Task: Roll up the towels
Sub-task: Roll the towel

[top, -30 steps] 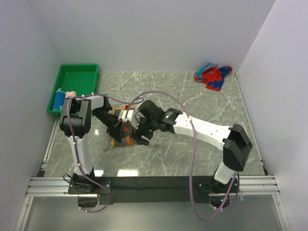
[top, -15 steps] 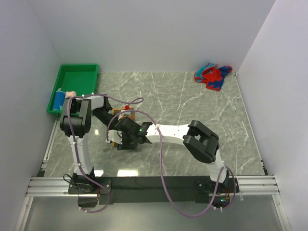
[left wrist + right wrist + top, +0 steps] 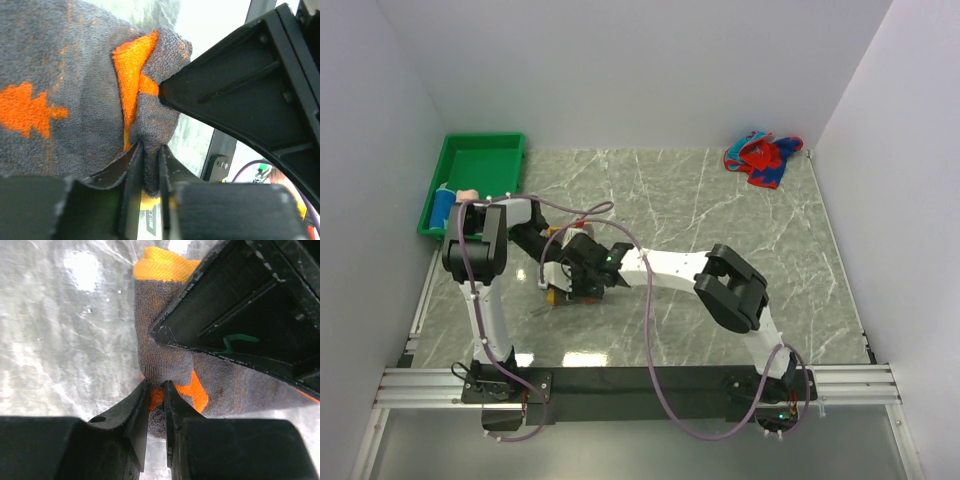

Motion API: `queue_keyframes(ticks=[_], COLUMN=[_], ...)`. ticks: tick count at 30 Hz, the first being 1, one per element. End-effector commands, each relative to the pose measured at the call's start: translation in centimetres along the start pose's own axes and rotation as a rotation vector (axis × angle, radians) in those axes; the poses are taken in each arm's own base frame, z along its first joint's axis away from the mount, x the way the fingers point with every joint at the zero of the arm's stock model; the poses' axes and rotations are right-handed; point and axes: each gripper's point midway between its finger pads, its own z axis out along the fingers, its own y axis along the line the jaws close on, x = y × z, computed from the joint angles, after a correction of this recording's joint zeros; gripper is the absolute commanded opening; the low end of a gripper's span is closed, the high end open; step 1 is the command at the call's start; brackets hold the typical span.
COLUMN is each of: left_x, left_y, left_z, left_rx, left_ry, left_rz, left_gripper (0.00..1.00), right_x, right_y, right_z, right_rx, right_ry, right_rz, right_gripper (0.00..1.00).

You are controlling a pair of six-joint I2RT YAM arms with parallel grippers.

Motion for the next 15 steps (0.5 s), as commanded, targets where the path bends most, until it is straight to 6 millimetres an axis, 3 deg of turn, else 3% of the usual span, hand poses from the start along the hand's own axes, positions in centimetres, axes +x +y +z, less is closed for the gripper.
queue_keyframes(ticks=[1, 4, 7, 10, 15], left_x=[-0.6, -2.1, -3.4, -4.5, -5.1], left_y=[5.2, 4.5, 4.3, 3.9, 2.3], left_z=[-1.3, -3.2, -6.3, -9.3, -13.9], left_rx=[-0.177, -0.208, -0.256, -0.300, -0.369], left_ry=[-0.019, -0.106, -0.211, -0.314, -0.464], left_rz=[0.154, 0.169, 0.166, 0.168, 0.178], left_gripper=[0.26, 0.34, 0.45, 0.48, 0.50], right_x=[3.4, 3.0, 3.3, 3.8, 3.1], right_y=[5.6, 6.5, 6.6, 7.0, 7.4], right_z=[1.1, -0.1, -1.0, -1.6, -2.7], right_rx=[-0.287, -0.398, -0.431, -0.459, -0.552], right_ry=[0.100, 0.080, 0.088, 0.116, 0.138], right_rz=[0.146, 0.288, 0.409, 0.480, 0.598], right_gripper=[0.00, 0.00, 0.00, 0.00, 0.00])
